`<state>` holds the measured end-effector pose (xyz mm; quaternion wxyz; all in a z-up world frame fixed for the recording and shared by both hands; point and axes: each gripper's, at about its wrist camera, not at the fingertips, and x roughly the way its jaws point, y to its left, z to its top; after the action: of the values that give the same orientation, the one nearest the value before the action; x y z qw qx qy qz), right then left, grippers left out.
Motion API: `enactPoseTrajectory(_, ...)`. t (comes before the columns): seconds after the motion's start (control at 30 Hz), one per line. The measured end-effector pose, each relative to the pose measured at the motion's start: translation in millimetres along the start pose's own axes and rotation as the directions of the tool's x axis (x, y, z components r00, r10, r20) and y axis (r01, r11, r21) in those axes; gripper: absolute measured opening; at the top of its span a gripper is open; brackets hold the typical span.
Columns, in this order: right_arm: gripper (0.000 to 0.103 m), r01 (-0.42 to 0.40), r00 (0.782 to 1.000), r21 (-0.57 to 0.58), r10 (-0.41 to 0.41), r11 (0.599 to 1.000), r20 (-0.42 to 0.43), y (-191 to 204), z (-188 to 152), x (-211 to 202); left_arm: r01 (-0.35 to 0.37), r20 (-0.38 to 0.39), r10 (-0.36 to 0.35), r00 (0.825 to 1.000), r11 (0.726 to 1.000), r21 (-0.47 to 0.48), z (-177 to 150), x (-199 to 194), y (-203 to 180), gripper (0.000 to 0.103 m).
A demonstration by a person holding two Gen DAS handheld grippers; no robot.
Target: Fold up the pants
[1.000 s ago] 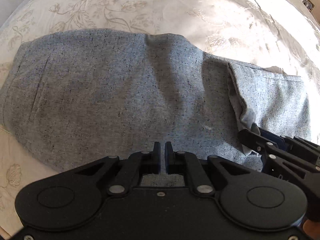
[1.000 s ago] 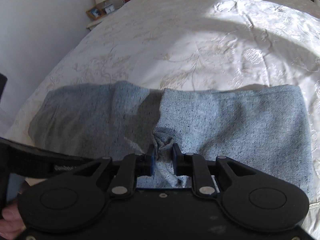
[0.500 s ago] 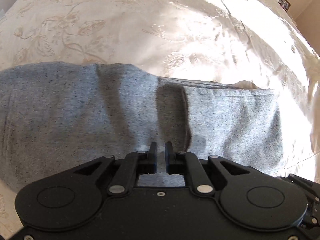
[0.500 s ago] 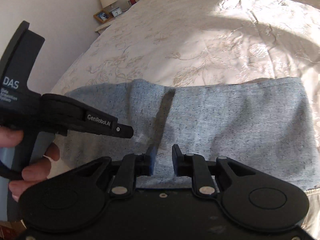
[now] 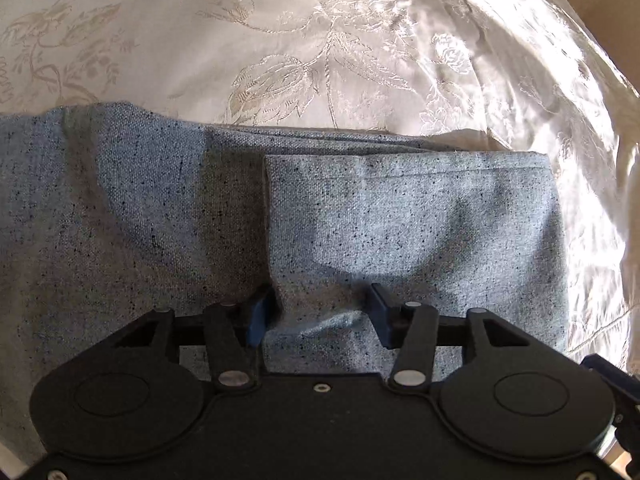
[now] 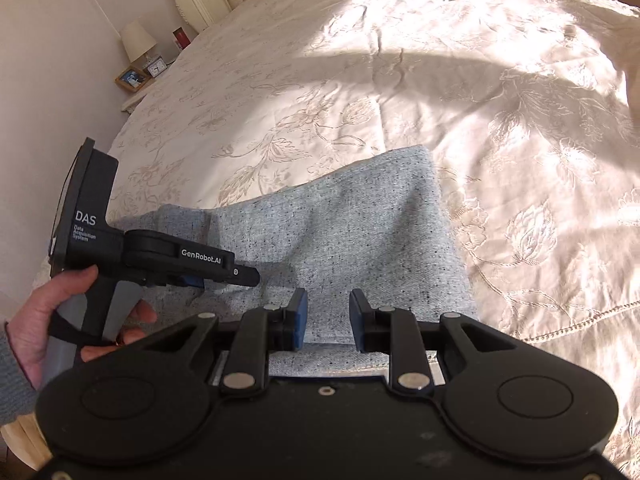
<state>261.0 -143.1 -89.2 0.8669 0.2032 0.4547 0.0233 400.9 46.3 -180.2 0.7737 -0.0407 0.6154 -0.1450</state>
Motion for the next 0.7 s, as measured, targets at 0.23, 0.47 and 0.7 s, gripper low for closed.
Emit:
enactPoseTrajectory(0.23,0.026,0.025,1.000,0.054,-0.025,0.998,0.005,-29.6,-4.8,-13.4,0.026,0.128,-0.020,0.992,0.998,-0.049,-7.9,-54.2,-14.8,0.012)
enactPoseTrajectory(0.47,0.026,0.056,0.998,0.064,-0.057,0.996,0.008,-53.8,3.5,-8.3,-0.009,0.041,0.013,0.999,0.995,-0.101,-2.8,-40.3,16.8,0.013)
enactPoseTrajectory(0.7,0.023,0.143,0.980,-0.002,-0.142,0.990,-0.138,-63.8,18.1,62.8,-0.078,0.007,0.079,0.997,0.994,-0.074,3.2,-12.5,13.4,0.030)
